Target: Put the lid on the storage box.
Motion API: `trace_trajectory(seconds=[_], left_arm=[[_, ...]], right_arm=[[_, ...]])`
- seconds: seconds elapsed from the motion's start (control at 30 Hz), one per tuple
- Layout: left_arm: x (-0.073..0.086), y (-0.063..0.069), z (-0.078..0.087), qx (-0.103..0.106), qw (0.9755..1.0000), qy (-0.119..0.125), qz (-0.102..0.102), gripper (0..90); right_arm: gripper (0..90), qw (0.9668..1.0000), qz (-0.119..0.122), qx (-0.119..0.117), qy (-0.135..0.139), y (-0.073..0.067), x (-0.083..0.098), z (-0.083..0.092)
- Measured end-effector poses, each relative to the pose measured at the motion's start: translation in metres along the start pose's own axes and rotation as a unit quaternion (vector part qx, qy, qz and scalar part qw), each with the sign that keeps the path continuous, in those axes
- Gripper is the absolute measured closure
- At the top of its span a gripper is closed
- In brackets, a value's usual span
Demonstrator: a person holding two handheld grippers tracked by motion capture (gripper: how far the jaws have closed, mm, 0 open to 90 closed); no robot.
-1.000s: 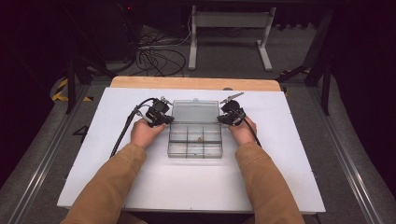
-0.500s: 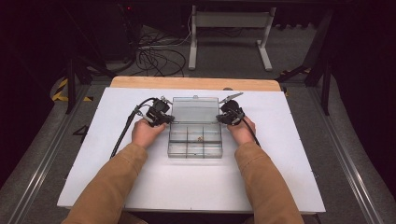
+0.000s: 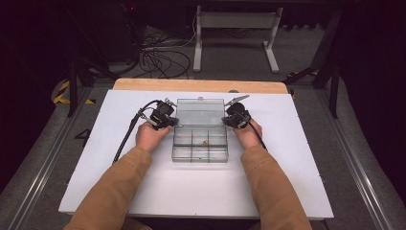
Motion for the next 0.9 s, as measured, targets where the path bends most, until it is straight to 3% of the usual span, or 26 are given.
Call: trace_trajectory(seconds=[0.23, 0.9], left_arm=[[-0.001, 0.001, 0.003, -0.007, 0.9999, 0.008, 0.001, 89.6], [-0.004, 0.001, 0.011, -0.010, 0.9994, 0.033, 0.006, 89.6]], right_arm=[[90.0, 0.9999, -0.009, 0.003, 0.014, 0.000, -0.002, 0.004], [90.0, 0.9990, 0.000, 0.000, 0.044, 0.000, -0.006, 0.014]])
Point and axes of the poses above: each handheld gripper's, and its own axes: z roughly backward along the jaws, x roughly out of its underside, y roughly to its right, the point moved 2 cm from there along -z, roughly forward along the jaws, and after that the axes turned 4 degrees about -y, right-handed, at the moved point
